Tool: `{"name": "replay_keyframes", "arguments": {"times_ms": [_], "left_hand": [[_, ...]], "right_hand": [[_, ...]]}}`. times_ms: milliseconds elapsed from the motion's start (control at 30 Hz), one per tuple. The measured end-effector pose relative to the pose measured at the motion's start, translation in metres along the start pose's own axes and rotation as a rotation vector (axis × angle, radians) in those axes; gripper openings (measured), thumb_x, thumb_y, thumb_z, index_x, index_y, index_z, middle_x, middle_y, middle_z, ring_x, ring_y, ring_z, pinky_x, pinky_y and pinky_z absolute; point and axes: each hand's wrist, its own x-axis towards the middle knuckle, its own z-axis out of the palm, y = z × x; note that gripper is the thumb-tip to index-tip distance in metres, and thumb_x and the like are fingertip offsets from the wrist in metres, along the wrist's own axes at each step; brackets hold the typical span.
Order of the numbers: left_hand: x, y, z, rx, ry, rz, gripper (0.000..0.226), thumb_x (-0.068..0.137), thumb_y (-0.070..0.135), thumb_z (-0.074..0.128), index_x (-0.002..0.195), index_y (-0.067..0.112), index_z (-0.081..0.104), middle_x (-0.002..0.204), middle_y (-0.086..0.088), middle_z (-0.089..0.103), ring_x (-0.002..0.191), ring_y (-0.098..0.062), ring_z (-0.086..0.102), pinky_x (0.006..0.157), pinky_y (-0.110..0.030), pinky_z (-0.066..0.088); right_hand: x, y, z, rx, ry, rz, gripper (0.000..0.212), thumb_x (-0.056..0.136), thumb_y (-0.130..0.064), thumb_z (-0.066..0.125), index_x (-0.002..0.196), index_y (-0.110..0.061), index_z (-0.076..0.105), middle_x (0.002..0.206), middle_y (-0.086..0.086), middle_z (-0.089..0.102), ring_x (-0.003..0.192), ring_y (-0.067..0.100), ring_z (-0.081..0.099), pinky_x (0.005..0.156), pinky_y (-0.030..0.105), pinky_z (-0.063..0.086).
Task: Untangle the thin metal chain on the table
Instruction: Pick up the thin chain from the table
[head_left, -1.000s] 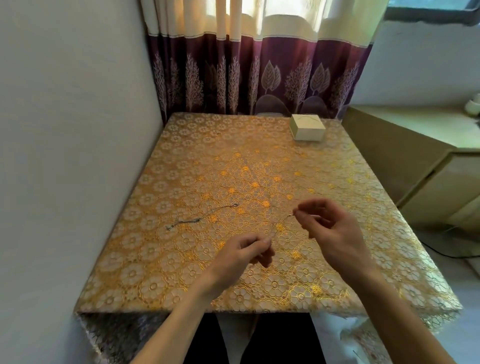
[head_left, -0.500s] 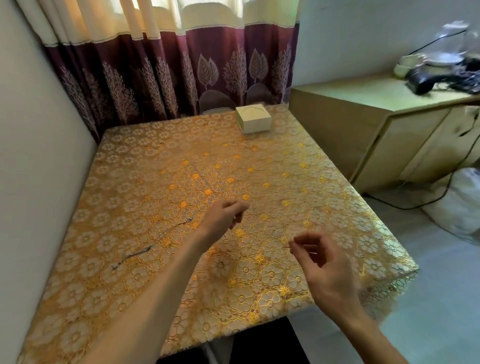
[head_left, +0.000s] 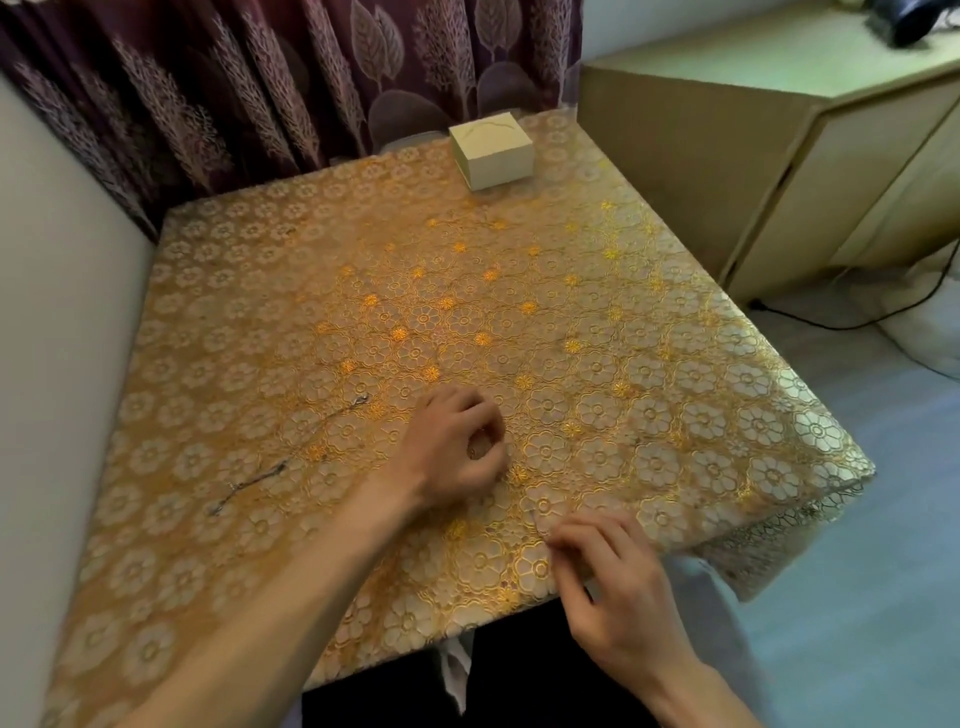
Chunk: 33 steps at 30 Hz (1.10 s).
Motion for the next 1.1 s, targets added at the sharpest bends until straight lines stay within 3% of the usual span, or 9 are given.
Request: {"name": "replay_keyframes", "arguments": {"times_ms": [133,267,367,500,667,767,833,900,1100], "left_hand": [[-0.017,0.0,-0.008,-0.019,0.016,-0.02,0.022,0.084,0.038,0.06,0.098,0.025,0.071,0.106,0.006,0.065,0.103,-0.013,0.055,0.091,-0.038,0.045],[-0.056,-0.002,-0.012,-0.055,0.118,-0.113,0.03,0.086,0.037,0.059,0.112,0.028,0.069,0.132,0.003,0.06,0.123,-0.017,0.054,0.102,-0.04,0.045],[-0.096,-0.01,-0.02,-0.128,0.247,-0.284,0.031,0.086,0.032,0.064,0.117,0.032,0.065,0.141,0.004,0.052,0.13,-0.014,0.047,0.105,-0.038,0.041],[-0.146,-0.035,-0.039,-0.038,0.4,-0.546,0.032,0.087,0.033,0.065,0.119,0.033,0.064,0.14,0.005,0.054,0.128,-0.019,0.05,0.106,-0.046,0.044],[-0.182,-0.057,-0.073,0.024,0.472,-0.861,0.042,0.095,0.035,0.059,0.136,0.026,0.057,0.148,-0.002,0.049,0.134,-0.024,0.047,0.11,-0.044,0.037],[-0.186,-0.064,-0.082,0.058,0.41,-0.899,0.053,0.1,0.042,0.05,0.149,0.025,0.042,0.157,-0.001,0.038,0.144,-0.022,0.036,0.119,-0.041,0.025],[-0.189,-0.07,-0.077,0.092,0.366,-0.91,0.058,0.1,0.054,0.032,0.152,0.029,0.036,0.162,0.002,0.029,0.148,-0.019,0.028,0.122,-0.041,0.017],[-0.193,-0.074,-0.069,0.133,0.354,-0.915,0.066,0.095,0.059,0.013,0.151,0.032,0.037,0.163,0.004,0.026,0.15,-0.017,0.024,0.126,-0.041,0.013],[-0.195,-0.081,-0.065,0.087,0.438,-0.907,0.048,0.1,0.055,0.03,0.14,0.038,0.05,0.159,0.006,0.035,0.149,-0.015,0.028,0.124,-0.039,0.012]], "right_hand": [[0.001,-0.002,-0.006,-0.026,-0.071,0.016,0.021,0.081,-0.008,0.08,0.099,-0.015,0.072,0.106,-0.009,0.066,0.101,0.012,0.055,0.088,0.025,0.049],[0.004,-0.007,-0.013,-0.062,-0.119,-0.014,0.022,0.083,-0.009,0.079,0.102,-0.015,0.071,0.107,-0.01,0.065,0.103,0.012,0.055,0.091,0.021,0.046],[0.01,-0.02,-0.012,-0.104,-0.154,-0.045,0.015,0.09,-0.025,0.066,0.103,-0.02,0.07,0.11,-0.013,0.064,0.106,0.012,0.055,0.094,0.023,0.046],[0.043,-0.048,0.0,-0.138,-0.231,-0.136,0.023,0.09,-0.035,0.056,0.103,-0.024,0.071,0.108,-0.017,0.067,0.103,0.003,0.053,0.099,0.006,0.03],[0.095,-0.084,0.046,-0.233,-0.374,-0.279,0.02,0.088,-0.032,0.062,0.106,-0.028,0.069,0.11,-0.018,0.066,0.104,0.01,0.057,0.087,0.02,0.043],[0.127,-0.111,0.074,-0.298,-0.507,-0.327,0.027,0.098,-0.039,0.051,0.12,-0.032,0.064,0.122,-0.018,0.062,0.116,0.012,0.053,0.093,0.025,0.043],[0.145,-0.125,0.093,-0.291,-0.588,-0.327,0.031,0.102,-0.04,0.048,0.131,-0.034,0.058,0.133,-0.018,0.055,0.124,0.01,0.045,0.097,0.021,0.036],[0.158,-0.134,0.112,-0.254,-0.612,-0.305,0.032,0.102,-0.039,0.049,0.133,-0.035,0.056,0.135,-0.016,0.054,0.125,0.01,0.045,0.098,0.024,0.038],[0.178,-0.142,0.156,-0.214,-0.57,-0.308,0.03,0.098,-0.044,0.056,0.124,-0.033,0.067,0.119,-0.011,0.061,0.111,0.015,0.053,0.088,0.03,0.046]]}}
